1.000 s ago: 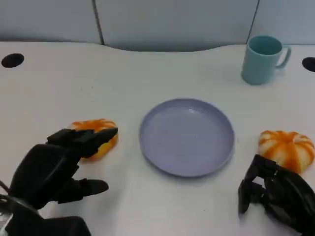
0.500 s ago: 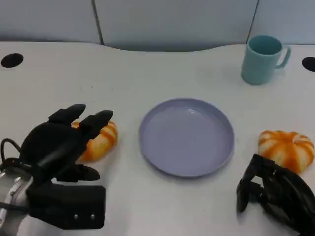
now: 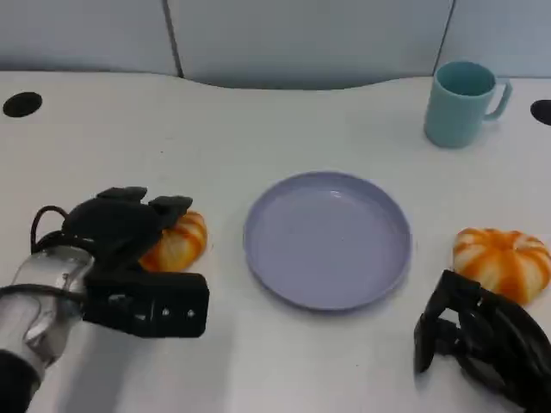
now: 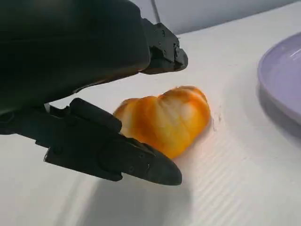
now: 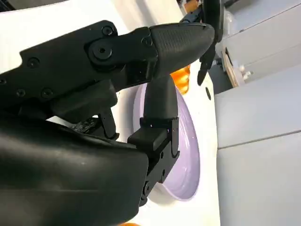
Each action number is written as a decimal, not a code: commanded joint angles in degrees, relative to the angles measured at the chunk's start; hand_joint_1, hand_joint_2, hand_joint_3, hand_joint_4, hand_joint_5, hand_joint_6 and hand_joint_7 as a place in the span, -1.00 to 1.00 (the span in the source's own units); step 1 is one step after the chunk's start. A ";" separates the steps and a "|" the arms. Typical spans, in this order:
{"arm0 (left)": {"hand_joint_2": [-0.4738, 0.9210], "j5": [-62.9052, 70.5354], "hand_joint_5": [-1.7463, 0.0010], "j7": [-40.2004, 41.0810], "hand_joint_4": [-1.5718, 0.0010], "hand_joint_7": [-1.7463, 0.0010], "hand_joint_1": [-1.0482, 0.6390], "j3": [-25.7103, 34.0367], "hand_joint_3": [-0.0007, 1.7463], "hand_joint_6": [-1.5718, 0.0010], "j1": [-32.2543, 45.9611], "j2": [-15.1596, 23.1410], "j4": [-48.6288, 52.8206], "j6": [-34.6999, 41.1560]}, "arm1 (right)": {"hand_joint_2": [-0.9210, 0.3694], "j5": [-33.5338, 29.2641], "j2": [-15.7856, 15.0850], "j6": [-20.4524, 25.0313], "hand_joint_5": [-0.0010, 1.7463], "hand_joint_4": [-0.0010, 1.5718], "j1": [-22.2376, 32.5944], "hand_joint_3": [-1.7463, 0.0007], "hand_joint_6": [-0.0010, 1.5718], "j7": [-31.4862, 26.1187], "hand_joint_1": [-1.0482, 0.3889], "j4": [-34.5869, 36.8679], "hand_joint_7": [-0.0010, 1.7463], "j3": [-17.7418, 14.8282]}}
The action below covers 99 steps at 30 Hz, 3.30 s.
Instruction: Grasp the bread from the table and place it into the plate.
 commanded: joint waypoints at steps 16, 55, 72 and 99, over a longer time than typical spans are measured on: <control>0.81 -1.32 0.98 4.99 0.95 1.00 -0.53 -8.58 -1.00 0.79 -16.14 -7.78 30.73 -0.12 | -1.00 0.28 -0.79 2.15 1.00 -0.15 2.38 0.73 -0.24 0.18 -0.23 -1.27 0.70 -0.24; 0.99 -3.70 -1.00 36.33 -0.09 -1.00 0.00 -11.47 -0.42 0.25 -11.92 -8.12 36.57 -10.02 | -1.00 0.08 -1.20 3.76 1.00 -0.16 4.29 0.73 -0.26 -0.19 -0.26 -4.55 0.75 -0.19; 0.37 -8.36 -1.00 39.42 -0.12 -1.00 0.10 -5.39 0.30 0.14 -19.22 -8.39 30.68 -24.74 | -1.00 -0.57 -0.55 1.54 1.00 -0.16 2.41 0.69 -0.28 -0.58 -0.25 -1.26 0.76 0.16; 0.66 -5.15 -1.00 26.73 -0.18 -1.00 -0.10 -11.33 0.11 0.07 -24.77 -17.49 31.96 -29.81 | -1.00 -1.04 -0.25 0.84 1.00 -0.17 3.40 0.67 -0.30 -1.35 -0.25 -2.74 0.79 1.28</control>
